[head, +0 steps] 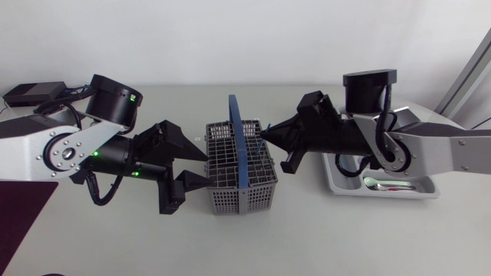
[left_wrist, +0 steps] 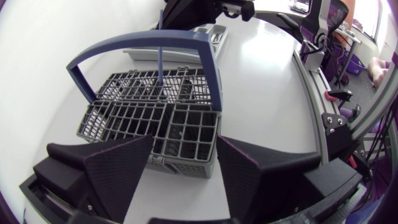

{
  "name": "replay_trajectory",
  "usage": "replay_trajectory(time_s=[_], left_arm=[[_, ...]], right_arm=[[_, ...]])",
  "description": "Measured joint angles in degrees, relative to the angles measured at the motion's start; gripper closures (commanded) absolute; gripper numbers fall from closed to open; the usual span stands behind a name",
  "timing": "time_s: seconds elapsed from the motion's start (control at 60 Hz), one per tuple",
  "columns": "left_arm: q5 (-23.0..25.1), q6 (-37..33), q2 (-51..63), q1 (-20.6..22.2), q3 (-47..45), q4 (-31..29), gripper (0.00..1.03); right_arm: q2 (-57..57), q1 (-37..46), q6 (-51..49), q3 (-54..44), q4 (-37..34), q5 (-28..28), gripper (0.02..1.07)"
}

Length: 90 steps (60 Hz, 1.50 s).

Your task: Unload the cutlery basket into the drawer organizer.

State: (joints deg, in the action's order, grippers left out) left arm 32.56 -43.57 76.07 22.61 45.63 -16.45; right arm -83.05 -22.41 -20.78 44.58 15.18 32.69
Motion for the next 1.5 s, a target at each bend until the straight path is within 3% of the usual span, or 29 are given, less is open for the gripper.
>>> replay_trajectory(time_s=[0.417,0.633,0.783,0.85,0.983,1.1,1.3,1.5], left_arm=[[0.0,0.0,0.0,-0.1,0.0,0.0,0.13],[0.0,0.0,-1.3,-0.1,0.0,-0.1,0.13],[0.0,0.0,-2.2,-0.1,-0.3,-0.2,0.13],[0.0,0.0,-2.2,0.0,-0.5,-0.2,0.13],[0.0,0.0,-2.3,0.0,-0.8,-0.3,0.13],[0.0,0.0,-2.7,0.1,-1.0,-0.3,0.13],[0.0,0.0,-2.9,0.1,-1.0,-0.6,0.13],[0.0,0.0,-3.0,0.1,-1.0,-0.7,0.13]], right_arm=[[17.7,-1.9,1.3,-0.9,-8.3,-2.6,1.01],[31.2,-2.5,2.2,-0.9,-16.9,-4.1,1.01],[39.5,2.4,2.4,-0.9,-22.8,-3.9,1.01],[41.3,8.7,2.4,-0.9,-25.9,-1.2,1.01],[40.7,21.0,2.3,-0.7,-31.1,5.3,1.01],[36.3,27.7,1.1,1.9,-36.6,7.1,1.01],[22.3,32.9,-0.3,12.1,-45.2,7.4,1.01],[8.7,34.2,-0.3,22.8,-52.8,4.0,1.01]])
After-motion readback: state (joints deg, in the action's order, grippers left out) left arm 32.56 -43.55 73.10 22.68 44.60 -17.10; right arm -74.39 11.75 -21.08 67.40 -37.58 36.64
